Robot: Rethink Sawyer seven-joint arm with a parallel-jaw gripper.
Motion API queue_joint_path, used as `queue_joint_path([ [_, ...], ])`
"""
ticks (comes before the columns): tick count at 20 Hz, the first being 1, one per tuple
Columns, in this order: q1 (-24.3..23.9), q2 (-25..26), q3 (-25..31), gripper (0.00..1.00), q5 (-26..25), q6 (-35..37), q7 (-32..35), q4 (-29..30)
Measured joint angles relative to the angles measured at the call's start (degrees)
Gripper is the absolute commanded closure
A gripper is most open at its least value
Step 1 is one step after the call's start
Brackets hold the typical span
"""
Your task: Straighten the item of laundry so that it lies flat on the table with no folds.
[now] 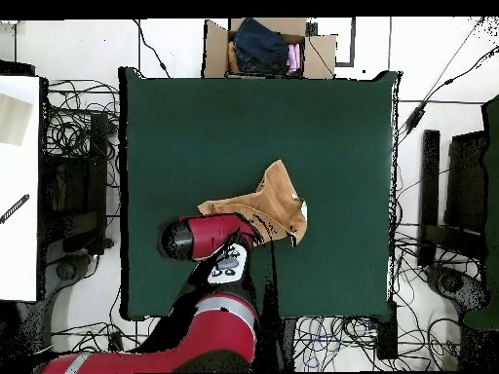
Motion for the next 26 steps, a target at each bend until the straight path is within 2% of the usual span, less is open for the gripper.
queue_joint_path([
  [11,0.4,0.2,-0.3,1.00,1.0,0.0,0.0,0.0],
  [12,0.4,0.2,-0.4,0.00,1.0,0.0,0.0,0.0],
  [26,0.7,0.5,-0.4,0.00,1.3,0.0,0.0,0.0],
])
